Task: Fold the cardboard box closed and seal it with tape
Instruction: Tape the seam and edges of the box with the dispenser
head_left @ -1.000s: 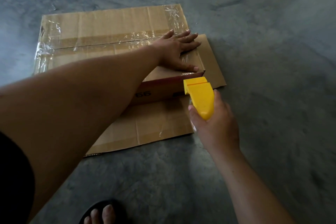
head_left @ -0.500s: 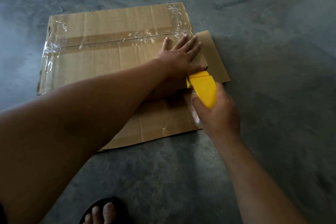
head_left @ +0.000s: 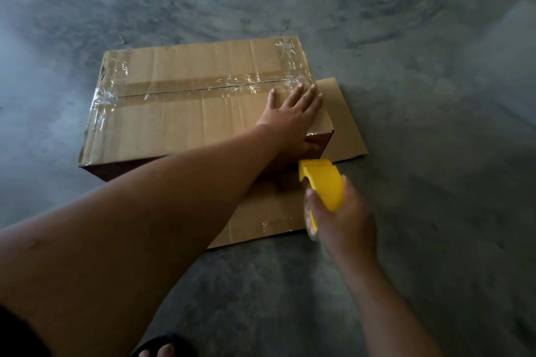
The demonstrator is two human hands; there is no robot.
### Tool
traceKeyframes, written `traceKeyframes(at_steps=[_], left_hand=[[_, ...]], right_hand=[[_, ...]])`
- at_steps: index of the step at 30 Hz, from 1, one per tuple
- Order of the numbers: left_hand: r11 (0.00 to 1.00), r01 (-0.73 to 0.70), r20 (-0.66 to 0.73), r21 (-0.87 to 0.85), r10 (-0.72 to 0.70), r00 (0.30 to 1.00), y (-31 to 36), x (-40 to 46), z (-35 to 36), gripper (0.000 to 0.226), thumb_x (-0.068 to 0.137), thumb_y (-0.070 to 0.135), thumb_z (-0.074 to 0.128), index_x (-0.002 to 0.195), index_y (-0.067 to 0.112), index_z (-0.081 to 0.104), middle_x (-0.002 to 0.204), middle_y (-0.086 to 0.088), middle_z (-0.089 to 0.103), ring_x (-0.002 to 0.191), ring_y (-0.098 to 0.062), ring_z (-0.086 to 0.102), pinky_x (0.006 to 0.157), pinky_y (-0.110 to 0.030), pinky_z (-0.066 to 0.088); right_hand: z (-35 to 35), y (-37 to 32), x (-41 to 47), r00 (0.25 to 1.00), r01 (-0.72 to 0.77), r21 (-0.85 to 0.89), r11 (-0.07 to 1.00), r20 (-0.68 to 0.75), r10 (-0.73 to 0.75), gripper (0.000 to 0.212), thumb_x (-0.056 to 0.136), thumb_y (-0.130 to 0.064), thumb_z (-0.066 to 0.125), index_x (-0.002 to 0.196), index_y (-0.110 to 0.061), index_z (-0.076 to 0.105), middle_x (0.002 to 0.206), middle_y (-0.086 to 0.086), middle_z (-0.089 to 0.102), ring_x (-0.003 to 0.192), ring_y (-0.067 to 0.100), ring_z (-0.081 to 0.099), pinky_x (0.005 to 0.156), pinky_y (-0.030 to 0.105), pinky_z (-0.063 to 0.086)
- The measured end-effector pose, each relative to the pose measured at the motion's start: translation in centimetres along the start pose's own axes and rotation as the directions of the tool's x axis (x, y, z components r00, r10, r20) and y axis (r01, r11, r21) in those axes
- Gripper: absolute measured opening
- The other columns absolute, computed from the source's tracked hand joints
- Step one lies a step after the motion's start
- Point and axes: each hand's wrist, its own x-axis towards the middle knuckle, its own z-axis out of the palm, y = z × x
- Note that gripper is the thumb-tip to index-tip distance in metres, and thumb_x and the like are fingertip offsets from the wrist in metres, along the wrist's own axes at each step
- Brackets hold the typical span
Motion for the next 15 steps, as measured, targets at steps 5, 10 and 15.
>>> traceKeyframes(at_steps=[5, 10, 15], left_hand=[[0.998, 0.054, 0.017, -0.045, -0.053, 0.998, 0.2, 0.6, -0.4, 0.113, 0.08, 0.076, 0.051, 0.158, 0.016, -0.004, 0.166, -0.004, -0.012, 0.152, -0.023, -0.01, 0.114, -0.07, 0.003], [0.665, 0.136, -0.064, -0.734, -0.267, 0.962, -1.4, -0.6, -3.6, 0.065, 0.09, 0.052, 0.062, 0.146, 0.025, 0.046, 0.142, -0.005, 0.057, 0.129, -0.019, 0.054, 0.111, -0.047, 0.038], [0.181, 0.316, 0.25, -0.931, -0.312, 0.917, -5.7, -5.4, -6.6, 0.05, 0.094, 0.053, 0.056, 0.115, 0.009, 0.067, 0.1, -0.012, 0.072, 0.078, -0.021, 0.071, 0.071, -0.037, 0.059]], right_hand=[[-2.5, -0.7, 0.3, 0.987, 0.136, -0.064, 0.989, -0.079, -0.141, 0.076, 0.08, -0.06, 0.06, 0.142, -0.021, 0.04, 0.121, 0.008, 0.059, 0.104, 0.027, 0.058, 0.071, 0.028, 0.037], [-4.9, -3.2, 1.4, 0.968, 0.232, -0.064, 0.971, -0.085, -0.237, 0.079, 0.077, -0.058, 0.062, 0.144, -0.024, 0.037, 0.123, 0.009, 0.055, 0.103, 0.029, 0.057, 0.07, 0.03, 0.038], [-4.1, -7.1, 1.4, 0.917, 0.398, 0.06, 0.915, -0.046, -0.396, 0.082, 0.075, -0.068, 0.057, 0.144, -0.028, 0.034, 0.12, 0.003, 0.056, 0.095, 0.018, 0.054, 0.069, 0.031, 0.045]])
